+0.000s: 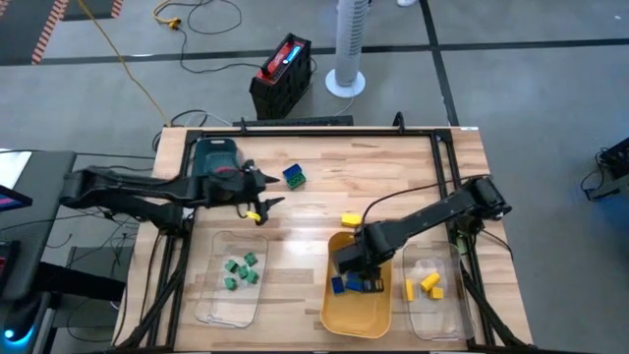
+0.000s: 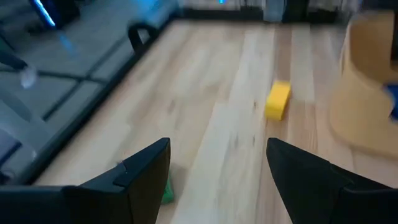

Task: Sort blocks
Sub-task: Put the blue game piece into the yellow bin, then put the green game piece into the left transparent bin

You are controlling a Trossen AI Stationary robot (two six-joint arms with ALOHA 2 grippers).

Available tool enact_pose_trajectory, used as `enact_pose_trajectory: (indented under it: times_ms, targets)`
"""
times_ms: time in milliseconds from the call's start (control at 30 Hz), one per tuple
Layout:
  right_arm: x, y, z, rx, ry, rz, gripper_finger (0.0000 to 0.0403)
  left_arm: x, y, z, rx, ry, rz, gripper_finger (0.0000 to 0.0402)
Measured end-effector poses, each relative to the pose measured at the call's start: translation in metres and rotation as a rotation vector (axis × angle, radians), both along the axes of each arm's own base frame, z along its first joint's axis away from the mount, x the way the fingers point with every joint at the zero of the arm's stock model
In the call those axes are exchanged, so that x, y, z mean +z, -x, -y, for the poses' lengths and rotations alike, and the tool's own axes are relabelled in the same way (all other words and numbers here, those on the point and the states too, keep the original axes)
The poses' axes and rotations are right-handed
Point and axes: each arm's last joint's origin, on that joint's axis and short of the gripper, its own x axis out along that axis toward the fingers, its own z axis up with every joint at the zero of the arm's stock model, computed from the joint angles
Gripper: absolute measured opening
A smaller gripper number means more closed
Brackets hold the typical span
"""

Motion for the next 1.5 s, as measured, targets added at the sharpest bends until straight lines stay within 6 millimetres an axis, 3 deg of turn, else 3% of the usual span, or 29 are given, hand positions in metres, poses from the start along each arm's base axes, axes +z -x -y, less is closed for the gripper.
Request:
enact_pose_trajectory:
  times_ms: [100, 300, 400, 567, 767, 900, 1233, 1500]
  targets:
    - [0.021, 0.017, 0.006, -0.032, 0.156, 0.051, 0.0217, -0.009, -0.019, -0.007, 0.001, 0.037, -0.081, 0.0263]
    - [0.063, 0.062, 0.02, -0.08, 0.368, 0.425, 0.0211, -0.012, -0.063, -0.023, 0.031, 0.08, -0.223, 0.0263]
    - [0.072, 0.085, 0.036, -0.156, 0.432, 0.587, 0.0208, -0.018, -0.084, -0.036, 0.024, 0.113, -0.333, 0.0263]
    - [0.079, 0.111, 0.063, -0.262, 0.518, 0.801, 0.0207, -0.045, -0.108, -0.055, 0.016, 0.106, -0.48, 0.0263]
    - [0.091, 0.121, 0.083, -0.29, 0.57, 1.077, 0.0207, -0.072, -0.113, -0.074, 0.063, 0.119, -0.532, 0.0263]
    - [0.092, 0.127, 0.093, -0.292, 0.611, 1.176, 0.0207, -0.077, -0.111, -0.08, 0.052, 0.096, -0.575, 0.0263]
    - [0.086, 0.134, 0.11, -0.317, 0.629, 1.18, 0.0207, -0.081, -0.107, -0.105, 0.091, 0.119, -0.546, 0.0263]
    - [0.083, 0.133, 0.109, -0.298, 0.624, 1.162, 0.0207, -0.1, -0.107, -0.103, 0.037, 0.228, -0.599, 0.0263]
